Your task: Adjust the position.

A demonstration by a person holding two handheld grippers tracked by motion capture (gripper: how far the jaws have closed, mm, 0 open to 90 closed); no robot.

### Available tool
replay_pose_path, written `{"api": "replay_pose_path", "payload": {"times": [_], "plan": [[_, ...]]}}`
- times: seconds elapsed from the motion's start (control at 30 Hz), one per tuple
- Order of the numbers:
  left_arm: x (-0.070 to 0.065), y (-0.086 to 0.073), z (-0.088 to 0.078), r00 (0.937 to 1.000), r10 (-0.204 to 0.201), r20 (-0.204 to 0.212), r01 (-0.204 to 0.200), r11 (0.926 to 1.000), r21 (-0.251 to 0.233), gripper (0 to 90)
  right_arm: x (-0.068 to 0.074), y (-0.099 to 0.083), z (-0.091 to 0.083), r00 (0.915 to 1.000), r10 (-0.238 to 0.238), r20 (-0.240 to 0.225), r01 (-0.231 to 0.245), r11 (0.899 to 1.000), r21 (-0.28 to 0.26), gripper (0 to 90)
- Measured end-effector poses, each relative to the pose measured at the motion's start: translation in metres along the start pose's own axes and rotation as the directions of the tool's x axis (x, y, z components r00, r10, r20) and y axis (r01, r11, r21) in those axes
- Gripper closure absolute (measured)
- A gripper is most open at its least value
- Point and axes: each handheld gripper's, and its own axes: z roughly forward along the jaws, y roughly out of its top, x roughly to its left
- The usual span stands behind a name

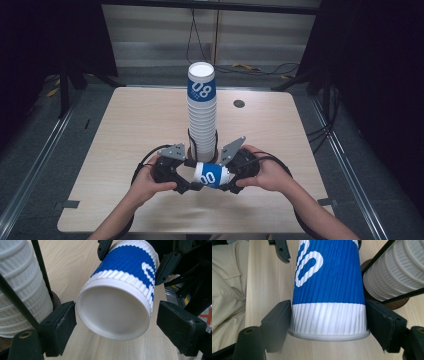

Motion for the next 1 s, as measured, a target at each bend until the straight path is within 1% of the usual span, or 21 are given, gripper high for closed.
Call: {"api": "replay_pose_path", "payload": {"times": [0.03, 0.1, 0.17, 0.23, 0.27, 0.3, 0.33, 0.37, 0.4, 0.43, 0.5, 0.57, 0.73, 0.77, 0.8, 0.9, 0.93, 0.97, 1.0], "plan": [[0.0, 0.0, 0.0, 1.0, 0.0, 0.002, 0.0, 1.0, -0.001, 15.8, 0.001, 0.001, 0.001, 1.0, 0.01, -0.001, -0.01, 1.0, 0.005, 23.1], [0.0, 0.0, 0.001, 1.0, 0.0, 0.004, 0.0, 1.0, -0.005, 15.8, 0.001, 0.002, 0.002, 1.0, -0.003, -0.006, 0.003, 1.0, 0.002, 23.0], [0.0, 0.0, 0.001, 0.9999, 0.007, 0.014, -0.007, 1.0, -0.003, 15.8, 0.001, 0.004, 0.002, 1.0, -0.002, -0.007, 0.002, 1.0, 0.002, 23.0], [0.0, -0.001, 0.002, 0.9998, 0.011, 0.016, -0.011, 0.9999, 0.0, 15.9, 0.001, 0.005, 0.003, 0.9999, -0.012, -0.012, 0.012, 1.0, 0.0, 23.0], [0.0, 0.0, 0.002, 0.9998, 0.011, 0.017, -0.011, 0.9999, 0.0, 16.0, 0.001, 0.005, 0.003, 0.9999, -0.013, -0.006, 0.013, 1.0, 0.004, 22.9], [0.0, 0.0, 0.002, 0.9998, 0.011, 0.018, -0.011, 0.9999, 0.0, 16.0, 0.001, 0.006, 0.004, 0.9998, -0.017, -0.014, 0.017, 1.0, 0.003, 22.9], [0.0, 0.0, 0.002, 0.9998, 0.01, 0.02, -0.009, 1.0, -0.003, 16.0, 0.002, 0.007, 0.004, 0.9999, -0.011, -0.012, 0.011, 1.0, 0.009, 22.9], [-0.001, 0.0, 0.002, 0.9997, 0.007, 0.024, -0.006, 0.9999, -0.008, 16.1, 0.002, 0.007, 0.004, 0.9998, -0.016, -0.013, 0.016, 1.0, 0.008, 22.9], [-0.001, 0.0, 0.002, 0.9996, 0.006, 0.028, -0.006, 0.9999, -0.009, 16.2, 0.001, 0.008, 0.006, 0.9992, -0.038, -0.017, 0.038, 0.999, 0.0, 22.8], [-0.001, 0.0, 0.002, 0.9995, 0.006, 0.031, -0.006, 0.9999, -0.011, 16.5, 0.003, 0.008, 0.006, 0.9995, -0.027, -0.014, 0.027, 1.0, 0.011, 22.8], [-0.001, 0.0, 0.002, 0.9993, 0.007, 0.036, -0.007, 0.9999, -0.012, 17.6, 0.002, 0.009, 0.007, 0.999, -0.039, -0.02, 0.039, 0.999, 0.006, 22.8], [-0.001, -0.001, 0.002, 0.9992, 0.004, 0.039, -0.003, 0.9999, -0.017, 17.8, 0.003, 0.01, 0.007, 0.9992, -0.035, -0.02, 0.035, 0.999, 0.011, 22.8], [0.0, -0.002, 0.003, 0.9989, 0.006, 0.047, -0.006, 0.9999, -0.01, 19.2, 0.004, 0.011, 0.007, 0.9986, -0.045, -0.026, 0.046, 0.999, 0.013, 22.7], [0.0, -0.002, 0.003, 0.9989, 0.007, 0.047, -0.007, 1.0, -0.005, 19.6, 0.003, 0.012, 0.007, 0.9982, -0.056, -0.022, 0.056, 0.998, 0.012, 22.7], [0.0, -0.002, 0.003, 0.9987, 0.012, 0.05, -0.012, 0.9999, -0.002, 20.2, 0.004, 0.012, 0.007, 0.9986, -0.047, -0.022, 0.047, 0.999, 0.012, 22.7], [0.0, -0.002, 0.004, 0.9986, 0.018, 0.049, -0.018, 0.9998, 0.0, 21.4, 0.003, 0.011, 0.007, 0.9985, -0.049, -0.026, 0.049, 0.999, 0.011, 22.7], [0.0, -0.002, 0.005, 0.9986, 0.019, 0.049, -0.019, 0.9998, 0.003, 21.8, 0.003, 0.011, 0.007, 0.9983, -0.053, -0.024, 0.053, 0.999, 0.013, 22.7], [0.0, -0.002, 0.005, 0.9987, 0.022, 0.046, -0.023, 0.9997, 0.009, 22.6, 0.003, 0.011, 0.007, 0.9975, -0.066, -0.026, 0.066, 0.998, 0.01, 22.6], [0.0, -0.002, 0.005, 0.9986, 0.025, 0.046, -0.026, 0.9996, 0.016, 23.2, 0.003, 0.012, 0.008, 0.9974, -0.067, -0.028, 0.067, 0.998, 0.01, 22.7]]}}
